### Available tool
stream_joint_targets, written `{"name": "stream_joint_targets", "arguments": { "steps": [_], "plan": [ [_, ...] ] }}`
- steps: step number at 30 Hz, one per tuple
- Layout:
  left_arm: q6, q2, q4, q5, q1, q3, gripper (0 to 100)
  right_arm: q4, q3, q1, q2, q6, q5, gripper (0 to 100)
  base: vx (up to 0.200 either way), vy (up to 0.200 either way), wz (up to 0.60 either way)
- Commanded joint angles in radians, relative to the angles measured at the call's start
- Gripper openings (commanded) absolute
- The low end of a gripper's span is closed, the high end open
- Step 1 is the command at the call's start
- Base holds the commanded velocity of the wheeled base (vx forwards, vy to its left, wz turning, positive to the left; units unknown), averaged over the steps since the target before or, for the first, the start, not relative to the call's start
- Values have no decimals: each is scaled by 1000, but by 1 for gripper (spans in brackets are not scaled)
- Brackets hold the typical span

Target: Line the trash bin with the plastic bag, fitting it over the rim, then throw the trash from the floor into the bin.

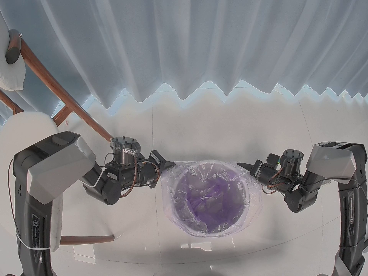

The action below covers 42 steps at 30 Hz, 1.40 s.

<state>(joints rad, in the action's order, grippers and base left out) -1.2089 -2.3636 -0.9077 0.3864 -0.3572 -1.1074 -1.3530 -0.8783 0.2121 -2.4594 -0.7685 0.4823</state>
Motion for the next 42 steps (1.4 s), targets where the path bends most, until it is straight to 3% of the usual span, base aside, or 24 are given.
{"name": "stream_joint_targets", "arguments": {
  "steps": [1,10,11,13,14,21,31,37,42],
  "plan": [
    [0,-32,-2,-3,-2,-3,0,-8,-7,-2,-33,-8,-19,0,0,0,0],
    [15,-60,-4,-15,-6,8,0,-6,-4,-14,-63,-23,-45,0,0,0,0],
    [15,-62,-2,-15,-6,8,100,-6,-2,-14,-63,-31,-45,0,0,0,0],
    [15,-59,1,-15,3,8,100,2,-2,-14,-58,-52,-47,0,0,0,0],
    [15,-59,-2,-17,6,8,100,-2,-2,-14,-56,-63,-53,100,0,0,0],
    [15,-3,-62,-75,27,31,100,-37,50,-37,7,-123,-136,100,0,0,0],
    [39,245,-171,-70,-17,417,100,-218,407,-59,92,-150,-134,100,0,0,0],
    [170,218,-240,-96,-75,566,100,-218,460,-63,99,-156,-142,100,0,0,0],
    [178,150,-286,-118,-81,561,100,-218,460,-62,106,-152,-142,100,0,0,0]
  ]
}}
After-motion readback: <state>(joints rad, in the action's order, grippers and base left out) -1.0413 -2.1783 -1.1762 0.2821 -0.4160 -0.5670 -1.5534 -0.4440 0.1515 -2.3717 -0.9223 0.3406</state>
